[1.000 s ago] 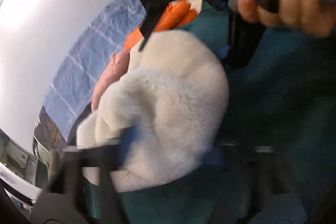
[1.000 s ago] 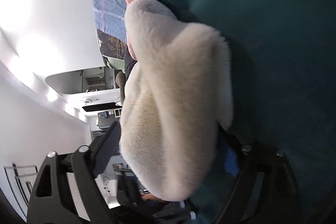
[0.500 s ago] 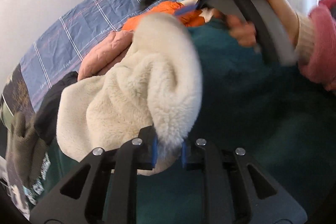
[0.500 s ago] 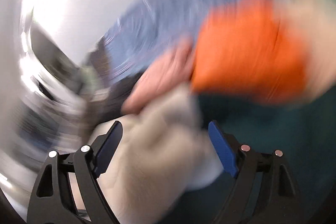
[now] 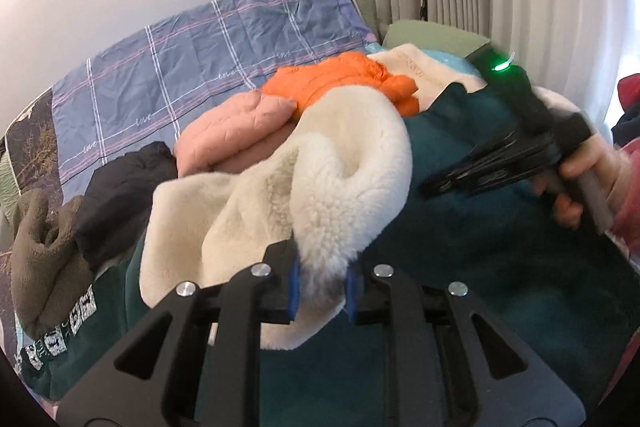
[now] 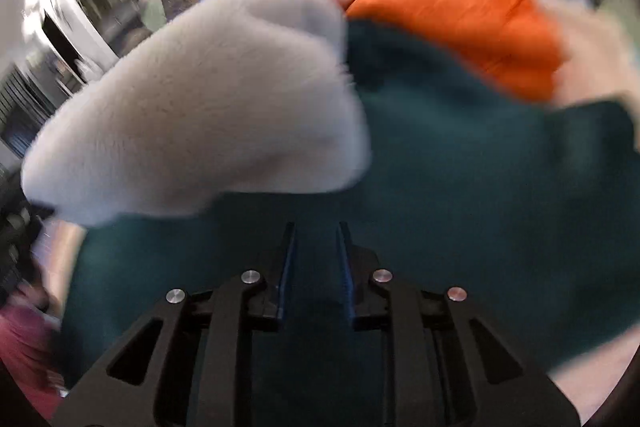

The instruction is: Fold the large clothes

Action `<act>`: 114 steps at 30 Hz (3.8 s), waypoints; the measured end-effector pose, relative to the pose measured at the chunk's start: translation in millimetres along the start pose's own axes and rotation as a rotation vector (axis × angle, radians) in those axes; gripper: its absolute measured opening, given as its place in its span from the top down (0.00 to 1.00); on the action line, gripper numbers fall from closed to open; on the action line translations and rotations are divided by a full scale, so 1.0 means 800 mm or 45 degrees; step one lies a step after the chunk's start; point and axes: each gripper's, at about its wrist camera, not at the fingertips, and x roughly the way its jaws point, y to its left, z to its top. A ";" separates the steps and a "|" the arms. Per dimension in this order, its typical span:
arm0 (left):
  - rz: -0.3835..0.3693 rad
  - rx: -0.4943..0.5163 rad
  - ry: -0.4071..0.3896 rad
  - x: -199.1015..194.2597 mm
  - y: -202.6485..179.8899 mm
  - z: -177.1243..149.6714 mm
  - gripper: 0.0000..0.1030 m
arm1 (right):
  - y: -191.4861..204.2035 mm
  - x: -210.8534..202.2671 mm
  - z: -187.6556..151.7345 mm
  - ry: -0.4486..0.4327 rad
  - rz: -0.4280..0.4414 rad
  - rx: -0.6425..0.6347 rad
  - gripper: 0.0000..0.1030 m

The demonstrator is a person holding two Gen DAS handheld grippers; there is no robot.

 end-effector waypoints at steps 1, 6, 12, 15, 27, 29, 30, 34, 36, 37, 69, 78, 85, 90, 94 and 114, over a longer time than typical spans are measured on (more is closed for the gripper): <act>-0.013 0.004 0.005 0.000 -0.003 0.000 0.84 | -0.001 0.011 0.006 0.002 0.038 0.042 0.79; -0.062 0.073 0.100 0.021 -0.025 -0.017 0.84 | -0.023 0.074 0.061 -0.073 -0.071 0.196 1.00; -0.147 0.185 0.184 0.038 -0.055 -0.051 0.82 | -0.034 0.028 0.065 -0.273 -0.350 0.165 0.98; -0.203 0.224 0.236 0.053 -0.067 -0.066 0.76 | -0.050 -0.032 0.053 -0.383 -0.298 0.182 0.96; -0.095 0.232 0.247 0.023 -0.044 -0.071 0.61 | 0.038 0.053 -0.025 -0.057 -0.356 -0.261 0.94; -0.015 0.144 0.240 0.016 -0.014 -0.067 0.66 | 0.021 0.051 -0.030 -0.097 -0.288 -0.205 0.94; 0.026 0.099 0.231 0.015 0.002 -0.063 0.67 | 0.019 0.042 -0.025 -0.096 -0.245 -0.173 0.92; 0.121 -0.229 0.124 0.019 0.098 -0.034 0.36 | 0.010 -0.025 0.005 -0.235 -0.079 -0.045 0.61; 0.154 -0.304 0.105 0.031 0.131 -0.023 0.31 | 0.001 -0.039 0.025 -0.315 -0.108 -0.015 0.45; 0.160 -0.365 0.121 0.050 0.155 -0.015 0.31 | -0.001 -0.040 0.035 -0.330 -0.162 -0.005 0.39; 0.173 -0.399 0.226 0.126 0.156 -0.044 0.64 | 0.073 0.024 -0.031 -0.139 -0.501 -0.324 0.89; 0.300 -0.262 0.260 0.140 0.124 -0.065 0.66 | 0.099 0.034 -0.067 -0.128 -0.675 -0.422 0.88; 0.273 -0.506 0.011 0.033 0.178 -0.064 0.49 | 0.152 -0.026 -0.070 -0.190 -0.252 -0.383 0.70; 0.424 -0.833 0.058 -0.017 0.274 -0.147 0.50 | 0.150 0.052 -0.110 -0.072 -0.336 -0.446 0.68; 0.574 -1.148 0.088 -0.066 0.351 -0.246 0.50 | 0.155 0.044 -0.112 -0.074 -0.324 -0.427 0.68; 0.782 -2.062 -0.119 -0.103 0.562 -0.452 0.85 | 0.147 0.040 -0.114 -0.106 -0.276 -0.392 0.68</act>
